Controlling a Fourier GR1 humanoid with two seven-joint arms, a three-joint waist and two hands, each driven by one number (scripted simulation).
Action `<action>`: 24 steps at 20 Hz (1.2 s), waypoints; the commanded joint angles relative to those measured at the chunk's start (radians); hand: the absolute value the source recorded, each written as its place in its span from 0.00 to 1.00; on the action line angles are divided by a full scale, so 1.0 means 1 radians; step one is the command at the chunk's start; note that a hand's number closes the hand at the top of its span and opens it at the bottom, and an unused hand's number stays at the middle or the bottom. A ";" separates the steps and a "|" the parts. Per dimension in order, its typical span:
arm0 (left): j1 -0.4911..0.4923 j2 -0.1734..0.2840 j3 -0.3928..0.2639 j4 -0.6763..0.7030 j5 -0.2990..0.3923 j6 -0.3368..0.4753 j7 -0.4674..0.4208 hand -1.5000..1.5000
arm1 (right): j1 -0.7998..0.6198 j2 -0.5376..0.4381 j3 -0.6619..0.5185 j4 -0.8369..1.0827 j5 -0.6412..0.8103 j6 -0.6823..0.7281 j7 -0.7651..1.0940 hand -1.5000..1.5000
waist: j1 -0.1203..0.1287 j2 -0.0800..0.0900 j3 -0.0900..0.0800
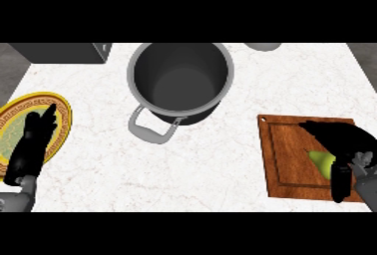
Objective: Pick the pear from the cutting board and place it in the pot
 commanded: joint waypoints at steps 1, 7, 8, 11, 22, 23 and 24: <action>-0.009 0.006 0.055 -0.016 0.004 -0.051 0.025 0.50 | 0.055 -0.002 -0.037 -0.017 0.079 0.017 -0.071 0.00 | -0.005 -0.001 0.000; -0.070 -0.039 0.066 0.068 -0.034 -0.056 0.016 0.50 | 0.017 0.075 0.016 0.176 0.270 -0.097 -0.199 0.00 | -0.001 0.002 0.000; 0.033 -0.048 0.052 -0.053 -0.055 -0.044 0.020 0.50 | 0.038 0.121 -0.013 0.074 0.242 -0.025 -0.082 0.00 | 0.000 -0.001 0.000; 0.065 -0.082 0.053 -0.024 -0.067 -0.042 -0.039 0.50 | 0.084 0.133 0.006 0.121 0.301 -0.057 -0.101 0.00 | 0.000 -0.001 0.000; -0.005 -0.107 0.122 0.076 -0.107 -0.103 -0.081 0.50 | 0.127 0.120 -0.103 0.219 0.385 -0.069 -0.287 0.00 | -0.009 -0.001 -0.001; -0.044 -0.074 0.157 0.060 -0.075 -0.161 -0.007 0.50 | 0.078 0.204 -0.118 0.242 0.397 -0.027 -0.220 0.00 | -0.005 0.000 0.000; 0.005 -0.114 0.141 0.021 -0.106 -0.122 -0.044 0.50 | 0.084 0.172 -0.128 0.270 0.423 -0.054 -0.294 0.00 | -0.003 -0.001 0.000</action>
